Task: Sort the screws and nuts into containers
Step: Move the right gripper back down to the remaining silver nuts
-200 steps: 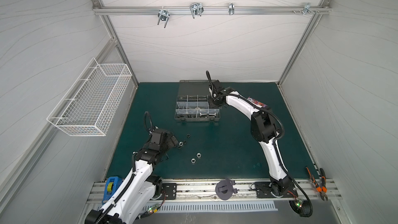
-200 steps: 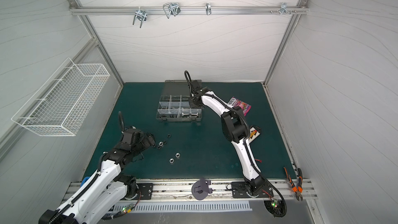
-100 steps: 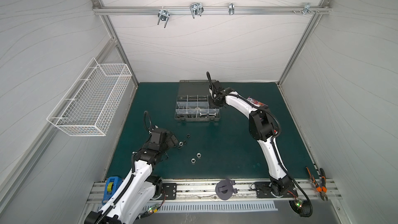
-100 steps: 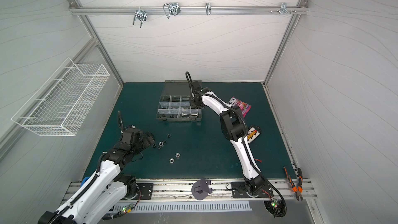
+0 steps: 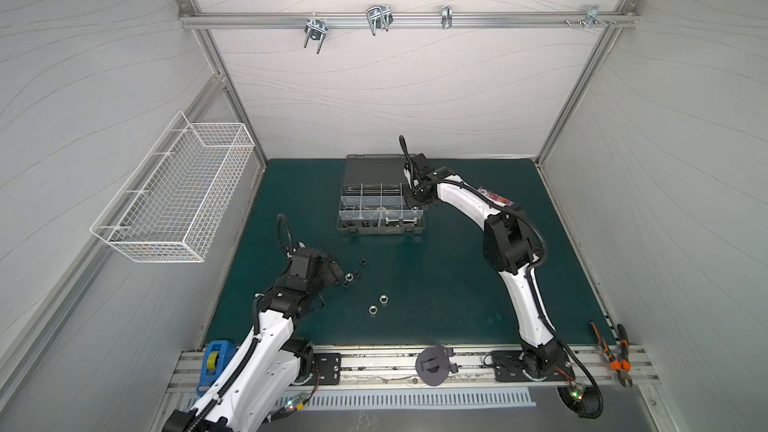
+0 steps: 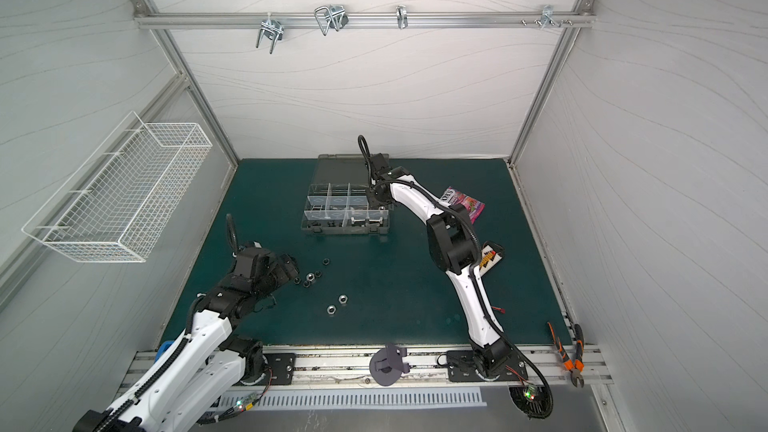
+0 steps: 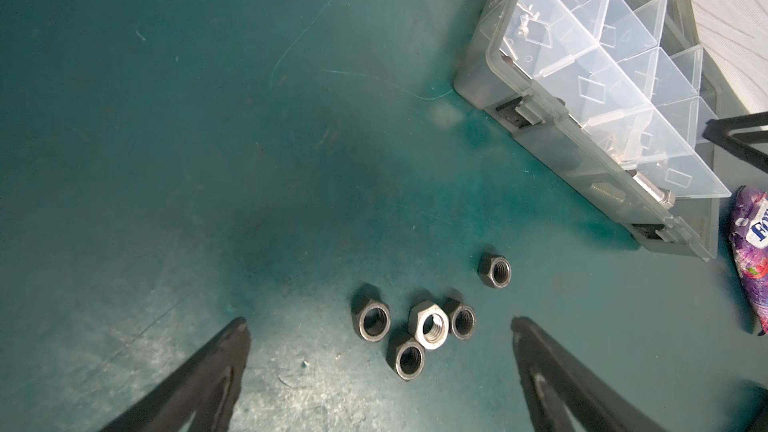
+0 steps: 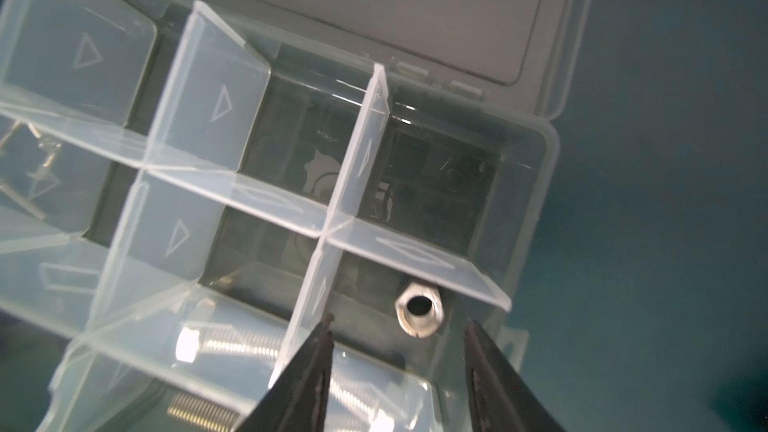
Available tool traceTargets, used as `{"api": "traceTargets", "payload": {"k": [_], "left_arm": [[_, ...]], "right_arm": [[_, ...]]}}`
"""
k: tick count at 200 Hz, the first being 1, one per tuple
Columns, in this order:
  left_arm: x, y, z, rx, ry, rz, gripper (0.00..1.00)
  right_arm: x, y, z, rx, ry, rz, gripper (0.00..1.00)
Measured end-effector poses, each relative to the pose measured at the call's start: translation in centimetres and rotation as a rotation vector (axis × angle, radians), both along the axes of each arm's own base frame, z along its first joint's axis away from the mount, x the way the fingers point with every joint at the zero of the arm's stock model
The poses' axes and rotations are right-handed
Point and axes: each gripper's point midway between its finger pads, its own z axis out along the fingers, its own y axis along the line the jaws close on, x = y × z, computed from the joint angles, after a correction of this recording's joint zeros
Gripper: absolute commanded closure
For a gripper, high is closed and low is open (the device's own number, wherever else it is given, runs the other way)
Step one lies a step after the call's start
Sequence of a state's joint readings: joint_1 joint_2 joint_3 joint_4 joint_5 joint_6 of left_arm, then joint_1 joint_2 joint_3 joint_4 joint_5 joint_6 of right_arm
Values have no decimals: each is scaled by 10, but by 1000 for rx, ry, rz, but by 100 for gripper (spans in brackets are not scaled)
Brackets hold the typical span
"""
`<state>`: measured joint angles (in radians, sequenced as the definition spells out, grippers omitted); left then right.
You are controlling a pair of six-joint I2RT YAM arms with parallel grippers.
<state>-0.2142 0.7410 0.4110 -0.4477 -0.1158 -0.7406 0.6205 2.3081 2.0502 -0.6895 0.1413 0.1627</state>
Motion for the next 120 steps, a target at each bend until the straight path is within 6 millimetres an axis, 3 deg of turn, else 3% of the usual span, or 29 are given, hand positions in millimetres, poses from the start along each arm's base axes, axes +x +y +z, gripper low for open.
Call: {"api": "traceTargets", "payload": {"k": [29,57,90,120], "left_arm": [[0,1,0,0,0,4,1],[0,2,0,-4,1,13,1],[0,4,2,-11,-6,33,1],[-2,7,2,-10,-8,55,1]], "right_arm": [[-17,3,26,-16,-47,26,44],[-48,12,44,-30,-70,73,44],[-95,18,47,-52,-51,130,44],[-137,19,35,-80,-9,167,44]]}}
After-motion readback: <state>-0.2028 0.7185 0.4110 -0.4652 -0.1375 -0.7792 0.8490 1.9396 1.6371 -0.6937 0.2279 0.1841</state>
